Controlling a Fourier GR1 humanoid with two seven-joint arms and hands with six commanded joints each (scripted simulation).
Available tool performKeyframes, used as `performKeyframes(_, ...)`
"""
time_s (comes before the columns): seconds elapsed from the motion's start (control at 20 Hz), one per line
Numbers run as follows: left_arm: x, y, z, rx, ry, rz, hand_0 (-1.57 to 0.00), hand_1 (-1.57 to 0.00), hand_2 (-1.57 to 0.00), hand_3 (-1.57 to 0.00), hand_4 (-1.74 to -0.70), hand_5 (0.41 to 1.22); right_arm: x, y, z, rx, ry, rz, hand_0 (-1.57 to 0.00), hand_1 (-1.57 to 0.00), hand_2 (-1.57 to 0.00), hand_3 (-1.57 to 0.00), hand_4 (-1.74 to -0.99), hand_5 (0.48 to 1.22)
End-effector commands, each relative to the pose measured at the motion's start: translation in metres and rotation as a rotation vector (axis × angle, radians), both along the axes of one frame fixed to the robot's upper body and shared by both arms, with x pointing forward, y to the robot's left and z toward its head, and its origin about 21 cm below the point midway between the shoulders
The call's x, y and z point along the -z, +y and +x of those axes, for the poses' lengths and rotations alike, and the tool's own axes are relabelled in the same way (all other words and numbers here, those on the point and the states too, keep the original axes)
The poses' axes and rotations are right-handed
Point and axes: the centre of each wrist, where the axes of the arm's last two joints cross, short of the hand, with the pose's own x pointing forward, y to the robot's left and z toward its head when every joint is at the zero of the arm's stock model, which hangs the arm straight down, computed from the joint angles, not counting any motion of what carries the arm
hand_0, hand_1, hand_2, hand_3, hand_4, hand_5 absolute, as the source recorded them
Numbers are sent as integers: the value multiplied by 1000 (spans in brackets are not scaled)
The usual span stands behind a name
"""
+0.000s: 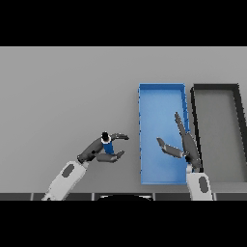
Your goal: Pick up the blue pipe and place it into the blue bin.
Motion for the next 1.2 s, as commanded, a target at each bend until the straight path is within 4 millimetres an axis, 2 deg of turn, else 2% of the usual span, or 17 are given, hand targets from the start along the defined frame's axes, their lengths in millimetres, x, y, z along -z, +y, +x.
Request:
performKeyframes(0.0, -2, -1, 4, -5, 17, -16, -179, -411, -578, -590, -1301, 784, 1, 0, 0, 8, 17, -4, 1, 1, 1, 1, -1192, 560)
performKeyframes(0.1, 0, -1, 0, -24, 17, -37, -648, -828, -936, -914, -1450, 941, 4, -1, -1, 5, 20, -12, 1, 1, 1, 1, -1189, 562)
performKeyframes(0.2, 1, -5, 1, -12, 2, -42, -981, -1095, -1164, -1112, -1551, 1042, 4, -1, -1, 8, 14, -21, 1, 1, 1, 1, -1182, 562)
performKeyframes(0.3, 3, -11, -4, 8, -22, -56, -1193, -1266, -1311, -1258, -1617, 1106, 3, -1, -1, 11, 14, -21, 1, 1, 1, 1, -1178, 561)
performKeyframes(0.4, 3, -15, -9, 12, -42, -48, -1329, -1376, -1404, -1370, -1561, 1148, 1, 0, 2, 11, 14, -25, 1, 1, 1, 1, -1176, 559)
performKeyframes(0.6, -3, -14, -12, 19, -86, -52, -1472, -1491, -1503, -1489, -1502, 1191, 4, -1, 5, 23, 27, -30, 1, 1, 1, 1, -1166, 556)
performKeyframes(0.8, -26, -32, -8, 26, -175, -171, -1530, -1538, -1543, -1537, -1482, 1209, 2, 2, -1, 12, 9, -34, 1, 1, 1, 1, -1151, 550)
performKeyframes(1.0, -47, -41, -6, 44, -211, -178, -1554, -1558, -1560, -1557, -1475, 1216, 7, -2, 1, 22, 31, -54, 1, 1, 1, 1, -1135, 559)
performKeyframes(1.15, -61, -44, -2, 72, -223, -168, -1562, -1564, -1565, -1564, -1473, 1218, 3, -4, 2, 16, 12, -59, 1, 1, 1, 1, -1126, 567)
